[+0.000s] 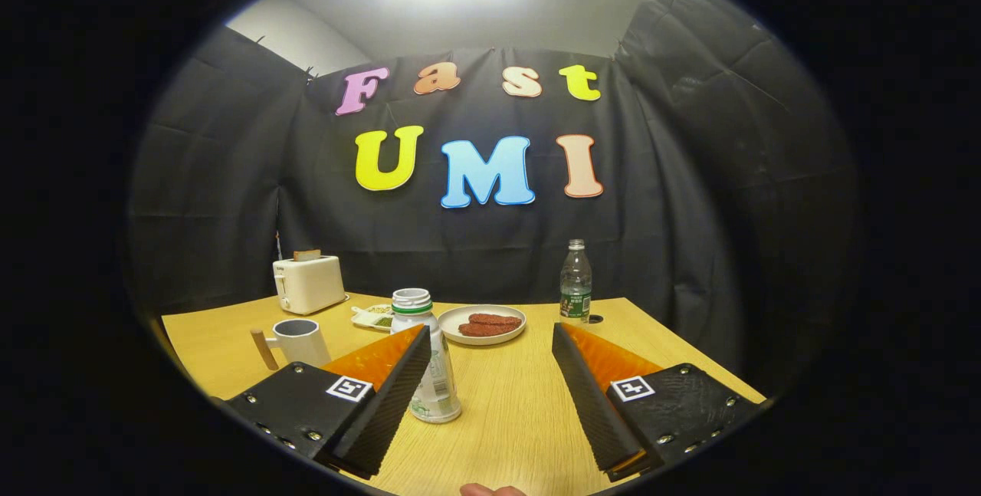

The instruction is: Take the bottle from table, then pour the juice into the cup, finally place the bottle on the coaster

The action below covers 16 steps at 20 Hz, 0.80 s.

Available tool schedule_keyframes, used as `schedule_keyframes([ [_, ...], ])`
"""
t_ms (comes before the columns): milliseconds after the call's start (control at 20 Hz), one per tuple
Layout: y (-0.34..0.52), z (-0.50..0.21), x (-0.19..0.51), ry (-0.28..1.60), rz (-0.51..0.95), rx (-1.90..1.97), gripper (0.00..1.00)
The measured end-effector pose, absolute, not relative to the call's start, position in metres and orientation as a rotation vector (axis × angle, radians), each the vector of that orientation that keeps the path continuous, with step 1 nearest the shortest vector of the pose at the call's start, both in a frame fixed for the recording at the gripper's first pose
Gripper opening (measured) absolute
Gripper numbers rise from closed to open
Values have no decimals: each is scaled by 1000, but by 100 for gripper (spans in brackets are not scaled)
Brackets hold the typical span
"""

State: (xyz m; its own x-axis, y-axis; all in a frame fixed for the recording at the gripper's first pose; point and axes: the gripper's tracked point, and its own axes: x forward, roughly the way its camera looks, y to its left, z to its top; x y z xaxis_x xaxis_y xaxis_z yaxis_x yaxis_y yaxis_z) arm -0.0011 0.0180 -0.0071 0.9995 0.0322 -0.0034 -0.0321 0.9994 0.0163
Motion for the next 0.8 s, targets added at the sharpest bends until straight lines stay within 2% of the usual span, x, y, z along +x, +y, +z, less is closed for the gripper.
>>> schedule_keyframes([
  [500,67,-40,19,50,118,-1,98],
  [800,85,-62,45,71,120,-20,98],
])
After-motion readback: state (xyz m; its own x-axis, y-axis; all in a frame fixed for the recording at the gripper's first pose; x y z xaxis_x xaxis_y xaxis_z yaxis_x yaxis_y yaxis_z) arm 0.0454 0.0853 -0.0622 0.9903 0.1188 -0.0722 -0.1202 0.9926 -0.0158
